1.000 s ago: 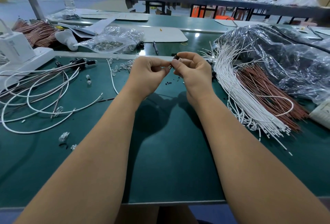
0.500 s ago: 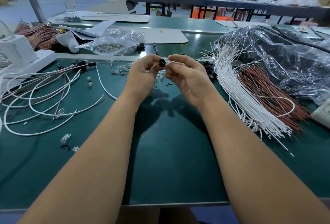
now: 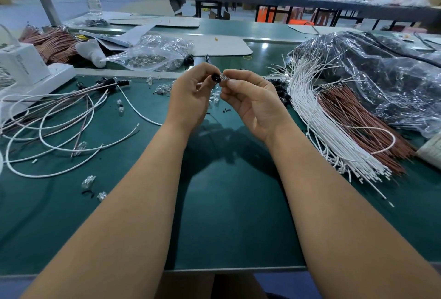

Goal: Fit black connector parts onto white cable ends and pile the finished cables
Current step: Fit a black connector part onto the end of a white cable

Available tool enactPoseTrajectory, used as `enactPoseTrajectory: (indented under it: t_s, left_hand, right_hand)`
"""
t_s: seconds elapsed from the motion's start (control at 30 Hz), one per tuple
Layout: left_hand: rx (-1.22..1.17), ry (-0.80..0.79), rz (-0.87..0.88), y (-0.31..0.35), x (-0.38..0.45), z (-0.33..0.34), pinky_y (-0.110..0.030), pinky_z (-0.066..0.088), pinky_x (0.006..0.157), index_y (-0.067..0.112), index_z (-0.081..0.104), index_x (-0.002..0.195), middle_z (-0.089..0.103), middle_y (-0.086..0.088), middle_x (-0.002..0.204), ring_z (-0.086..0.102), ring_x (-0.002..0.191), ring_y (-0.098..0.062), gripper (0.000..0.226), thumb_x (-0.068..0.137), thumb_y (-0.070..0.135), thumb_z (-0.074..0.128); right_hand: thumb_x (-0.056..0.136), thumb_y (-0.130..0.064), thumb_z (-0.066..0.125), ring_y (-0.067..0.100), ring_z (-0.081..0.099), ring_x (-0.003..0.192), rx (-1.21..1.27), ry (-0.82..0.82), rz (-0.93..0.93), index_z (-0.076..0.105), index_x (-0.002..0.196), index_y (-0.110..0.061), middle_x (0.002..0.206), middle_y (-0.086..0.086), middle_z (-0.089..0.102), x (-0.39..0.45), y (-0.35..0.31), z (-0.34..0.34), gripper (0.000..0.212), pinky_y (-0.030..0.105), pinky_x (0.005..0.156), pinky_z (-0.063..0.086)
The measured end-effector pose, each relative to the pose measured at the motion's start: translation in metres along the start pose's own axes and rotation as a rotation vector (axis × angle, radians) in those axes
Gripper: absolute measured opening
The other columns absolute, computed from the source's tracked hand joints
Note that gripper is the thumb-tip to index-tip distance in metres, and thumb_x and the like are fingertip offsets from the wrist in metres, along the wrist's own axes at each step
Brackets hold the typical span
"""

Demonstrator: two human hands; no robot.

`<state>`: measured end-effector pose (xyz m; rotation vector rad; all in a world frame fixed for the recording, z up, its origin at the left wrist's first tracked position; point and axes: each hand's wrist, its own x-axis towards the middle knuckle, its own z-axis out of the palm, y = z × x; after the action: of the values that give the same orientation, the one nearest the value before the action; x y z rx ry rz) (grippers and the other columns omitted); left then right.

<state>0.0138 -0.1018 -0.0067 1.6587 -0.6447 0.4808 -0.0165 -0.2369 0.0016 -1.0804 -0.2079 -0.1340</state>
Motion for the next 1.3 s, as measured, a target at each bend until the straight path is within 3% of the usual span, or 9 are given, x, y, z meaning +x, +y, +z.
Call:
enactPoseTrajectory:
  t_s: [0.2, 0.33, 0.43, 0.67, 0.9, 1.1, 1.2, 1.3]
  left_hand:
    - [-0.008, -0.015, -0.012, -0.0014, 0.0001, 0.0001, -0.031, 0.040, 0.068, 0.023, 0.059, 0.086, 0.062, 0.000, 0.080, 0.055, 0.075, -0.027, 0.026, 0.094, 0.000, 0.050]
    - [-0.013, -0.015, -0.001, -0.0032, 0.0009, 0.0007, -0.034, 0.042, 0.070, 0.024, 0.058, 0.085, 0.062, -0.002, 0.080, 0.053, 0.075, -0.023, 0.027, 0.094, -0.001, 0.050]
    - [-0.010, -0.042, -0.006, -0.0058, 0.0012, 0.0003, -0.039, 0.044, 0.073, 0.021, 0.058, 0.088, 0.062, -0.008, 0.083, 0.054, 0.078, -0.030, 0.022, 0.095, 0.002, 0.049]
    - [-0.118, -0.084, -0.010, -0.0036, 0.0011, 0.0007, -0.013, 0.042, 0.074, 0.011, 0.056, 0.094, 0.057, 0.002, 0.078, 0.053, 0.073, 0.001, 0.025, 0.093, -0.011, 0.043]
    - [-0.064, -0.051, -0.007, -0.0029, 0.0003, -0.0008, -0.023, 0.041, 0.074, 0.026, 0.055, 0.087, 0.056, 0.004, 0.079, 0.049, 0.077, -0.011, 0.036, 0.090, -0.008, 0.042]
    - [0.116, -0.005, 0.039, -0.0018, -0.0014, -0.0004, -0.026, 0.042, 0.070, 0.009, 0.062, 0.092, 0.058, 0.003, 0.078, 0.050, 0.074, -0.012, 0.020, 0.088, 0.005, 0.043]
    - [0.176, 0.007, 0.058, -0.0027, -0.0013, -0.0014, -0.028, 0.042, 0.068, 0.010, 0.063, 0.093, 0.059, 0.002, 0.078, 0.052, 0.074, -0.020, 0.020, 0.089, 0.004, 0.044]
    - [0.213, 0.007, 0.061, -0.0031, -0.0010, -0.0018, -0.021, 0.039, 0.064, 0.014, 0.063, 0.091, 0.057, 0.012, 0.073, 0.050, 0.069, -0.010, 0.020, 0.090, 0.003, 0.045]
  right_hand:
    - [0.088, 0.009, 0.054, 0.016, 0.065, 0.066, 0.006, 0.000, 0.009, 0.068, 0.092, -0.002, 0.074, 0.009, 0.071, 0.0008, -0.0002, -0.0002, 0.018, 0.025, 0.072, 0.056]
    - [0.088, 0.008, 0.054, 0.017, 0.064, 0.067, -0.003, -0.004, 0.008, 0.069, 0.092, -0.003, 0.075, 0.009, 0.071, 0.0006, -0.0002, -0.0010, 0.019, 0.025, 0.074, 0.056]
    - [0.088, 0.009, 0.054, 0.017, 0.064, 0.067, 0.002, -0.002, 0.005, 0.068, 0.091, -0.003, 0.074, 0.009, 0.070, 0.0000, -0.0010, -0.0013, 0.019, 0.025, 0.072, 0.057]
    - [0.088, 0.010, 0.053, 0.016, 0.063, 0.067, -0.021, -0.036, 0.001, 0.068, 0.092, -0.002, 0.076, 0.010, 0.070, -0.0011, -0.0021, -0.0001, 0.019, 0.025, 0.075, 0.057]
    - [0.087, 0.011, 0.053, 0.016, 0.064, 0.066, -0.011, -0.055, 0.000, 0.068, 0.090, -0.002, 0.076, 0.010, 0.069, -0.0015, -0.0021, 0.0008, 0.020, 0.025, 0.073, 0.057]
    - [0.087, 0.012, 0.052, 0.016, 0.064, 0.067, -0.023, -0.058, 0.002, 0.068, 0.090, -0.001, 0.075, 0.010, 0.069, -0.0019, -0.0023, 0.0010, 0.021, 0.025, 0.073, 0.057]
    - [0.088, 0.012, 0.051, 0.017, 0.064, 0.066, -0.024, -0.057, 0.006, 0.067, 0.090, -0.001, 0.076, 0.010, 0.069, -0.0019, -0.0026, 0.0007, 0.021, 0.026, 0.073, 0.057]
    - [0.088, 0.012, 0.050, 0.016, 0.063, 0.067, -0.044, -0.050, 0.008, 0.066, 0.090, -0.001, 0.077, 0.009, 0.069, -0.0016, -0.0030, 0.0005, 0.021, 0.026, 0.075, 0.056]
